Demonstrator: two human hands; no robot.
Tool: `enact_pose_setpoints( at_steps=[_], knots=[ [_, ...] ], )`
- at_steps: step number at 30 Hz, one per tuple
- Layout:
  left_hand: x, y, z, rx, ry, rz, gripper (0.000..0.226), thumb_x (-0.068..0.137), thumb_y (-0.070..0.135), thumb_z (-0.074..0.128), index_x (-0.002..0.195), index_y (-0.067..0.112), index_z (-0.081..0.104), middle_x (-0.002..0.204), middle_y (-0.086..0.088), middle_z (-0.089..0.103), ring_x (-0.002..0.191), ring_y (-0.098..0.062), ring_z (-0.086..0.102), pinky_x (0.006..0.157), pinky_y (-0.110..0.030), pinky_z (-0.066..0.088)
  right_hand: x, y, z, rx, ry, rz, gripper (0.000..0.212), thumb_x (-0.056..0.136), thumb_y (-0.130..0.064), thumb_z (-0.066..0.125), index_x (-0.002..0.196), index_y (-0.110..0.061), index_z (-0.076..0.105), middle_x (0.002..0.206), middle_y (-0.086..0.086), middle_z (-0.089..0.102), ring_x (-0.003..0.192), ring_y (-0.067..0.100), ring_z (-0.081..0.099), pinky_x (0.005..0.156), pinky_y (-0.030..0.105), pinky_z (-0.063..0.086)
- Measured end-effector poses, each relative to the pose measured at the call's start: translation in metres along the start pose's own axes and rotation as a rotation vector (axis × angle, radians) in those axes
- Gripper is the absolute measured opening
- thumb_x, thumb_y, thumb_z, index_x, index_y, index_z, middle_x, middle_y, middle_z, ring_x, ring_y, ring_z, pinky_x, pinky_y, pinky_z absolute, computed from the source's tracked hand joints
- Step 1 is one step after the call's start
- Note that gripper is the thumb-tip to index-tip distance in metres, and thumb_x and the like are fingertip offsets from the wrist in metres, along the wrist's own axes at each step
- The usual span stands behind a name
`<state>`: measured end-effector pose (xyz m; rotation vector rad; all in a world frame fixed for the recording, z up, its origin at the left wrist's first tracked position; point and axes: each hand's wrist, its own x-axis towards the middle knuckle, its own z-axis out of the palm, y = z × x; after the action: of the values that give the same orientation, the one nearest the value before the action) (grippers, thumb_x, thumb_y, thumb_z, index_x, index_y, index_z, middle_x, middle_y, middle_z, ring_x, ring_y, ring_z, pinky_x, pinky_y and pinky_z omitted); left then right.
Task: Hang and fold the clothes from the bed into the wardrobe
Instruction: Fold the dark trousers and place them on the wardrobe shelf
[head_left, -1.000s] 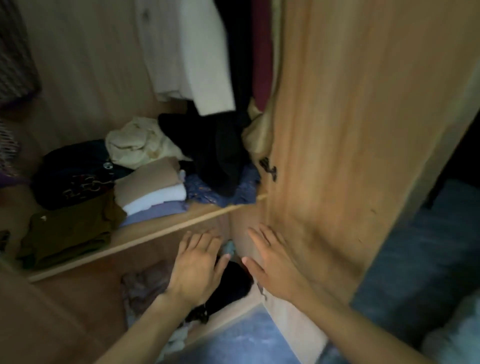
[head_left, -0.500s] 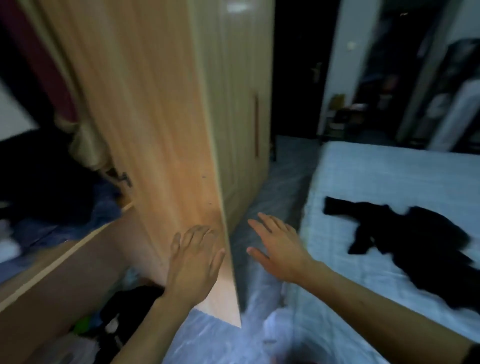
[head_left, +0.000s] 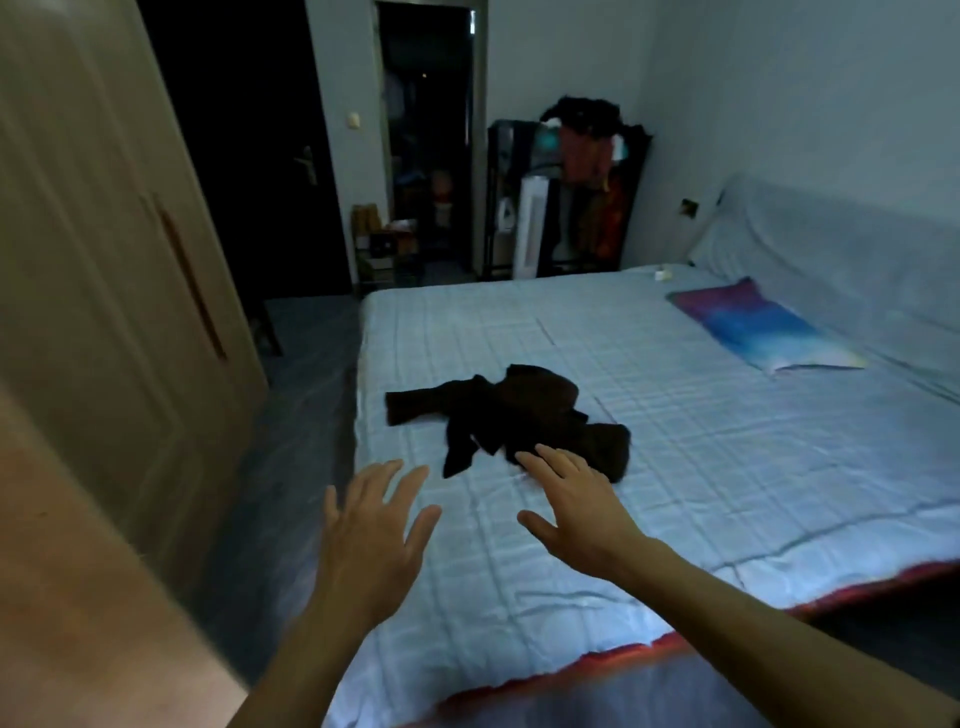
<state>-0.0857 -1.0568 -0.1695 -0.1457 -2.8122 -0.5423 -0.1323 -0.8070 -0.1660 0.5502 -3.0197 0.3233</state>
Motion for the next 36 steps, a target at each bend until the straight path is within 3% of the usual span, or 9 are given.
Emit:
enact_pose_setpoints(
  at_steps=[9,13,17,23,36],
  knots=[
    [0.073,0.100,0.070,0.045,-0.049,0.070,0.062,0.093,0.057,0.030,0.128,0.020,0.065,0.135,-0.006,0.061,0.124,-0.029,0.056,0.103,-0.063,0.039,-0.004,0.138,-0.001,0.132,0.041,0.115,0.071,0.097,-0.054,0.046,0.157,-0.031,0.015,0.164,0.000,0.015,0.150,0.020,0.015,0.119,0.040,0.023],
    [0.110,0.159,0.122,0.046,-0.105,0.049,0.073,0.091,0.065,0.017,0.139,0.026,0.056,0.146,0.000,0.050,0.136,-0.022,0.044,0.114,-0.056,0.028,0.008,0.219,-0.010,0.189,0.033,0.148,0.070,0.098,-0.051,0.048,0.157,-0.030,0.015,0.164,0.000,0.016,0.150,0.020,0.015,0.119,0.041,0.024],
    [0.139,0.202,0.158,0.076,-0.188,0.046,0.054,0.101,0.060,0.030,0.145,0.033,0.044,0.153,0.007,0.037,0.144,-0.014,0.029,0.121,-0.051,0.013,0.021,0.277,-0.017,0.192,-0.005,0.155,0.071,0.098,-0.049,0.049,0.157,-0.027,0.016,0.164,0.001,0.016,0.150,0.020,0.016,0.119,0.041,0.025],
    [0.196,0.206,0.174,0.007,-0.131,-0.036,0.048,0.101,0.052,0.042,0.142,0.029,0.050,0.150,0.005,0.042,0.141,-0.016,0.034,0.119,-0.048,0.020,0.060,0.316,-0.015,0.233,0.018,0.147,0.069,0.098,-0.046,0.050,0.156,-0.026,0.019,0.163,0.001,0.019,0.149,0.018,0.018,0.120,0.035,0.022],
    [0.375,0.175,0.241,-0.064,-0.169,0.037,0.050,0.102,0.054,0.035,0.144,0.030,0.046,0.155,0.004,0.036,0.144,-0.015,0.028,0.121,-0.050,0.018,0.206,0.357,-0.008,0.132,-0.036,0.220,0.068,0.097,-0.045,0.053,0.155,-0.027,0.022,0.162,0.003,0.022,0.148,0.019,0.020,0.119,0.038,0.025]
  ],
)
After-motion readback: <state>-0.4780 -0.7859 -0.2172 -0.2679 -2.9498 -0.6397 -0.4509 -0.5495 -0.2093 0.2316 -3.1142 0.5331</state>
